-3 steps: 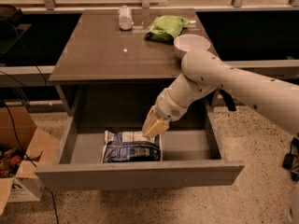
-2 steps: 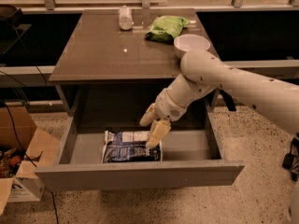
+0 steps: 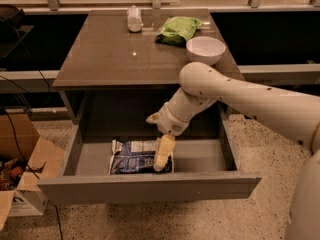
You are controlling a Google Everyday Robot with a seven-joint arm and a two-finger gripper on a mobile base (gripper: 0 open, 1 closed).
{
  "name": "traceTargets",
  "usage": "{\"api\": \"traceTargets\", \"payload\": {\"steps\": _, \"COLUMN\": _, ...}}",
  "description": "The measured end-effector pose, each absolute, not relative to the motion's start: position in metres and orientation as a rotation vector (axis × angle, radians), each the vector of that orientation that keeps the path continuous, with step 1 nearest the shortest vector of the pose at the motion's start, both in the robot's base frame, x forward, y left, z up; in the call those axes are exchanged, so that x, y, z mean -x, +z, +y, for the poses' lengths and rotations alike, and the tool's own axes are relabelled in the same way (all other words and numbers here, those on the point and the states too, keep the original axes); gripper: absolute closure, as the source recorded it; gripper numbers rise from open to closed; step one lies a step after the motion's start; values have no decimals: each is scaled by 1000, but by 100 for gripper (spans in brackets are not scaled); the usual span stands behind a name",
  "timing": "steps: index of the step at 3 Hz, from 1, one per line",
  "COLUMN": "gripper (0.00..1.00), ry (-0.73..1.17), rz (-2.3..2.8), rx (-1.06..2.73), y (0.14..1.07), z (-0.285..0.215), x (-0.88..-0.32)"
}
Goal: Pick blue chip bag from top drawer and place on counter
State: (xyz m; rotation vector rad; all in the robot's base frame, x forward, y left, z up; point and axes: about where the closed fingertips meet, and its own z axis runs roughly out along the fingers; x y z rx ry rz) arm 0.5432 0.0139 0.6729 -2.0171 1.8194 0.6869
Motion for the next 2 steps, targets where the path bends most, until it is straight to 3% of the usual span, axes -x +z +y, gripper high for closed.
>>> {"api": "traceTargets", "payload": {"steps": 2, "gripper": 0, "ry": 526, "rz": 1828, "rx": 1934, "y": 683, "z": 14, "x": -573}}
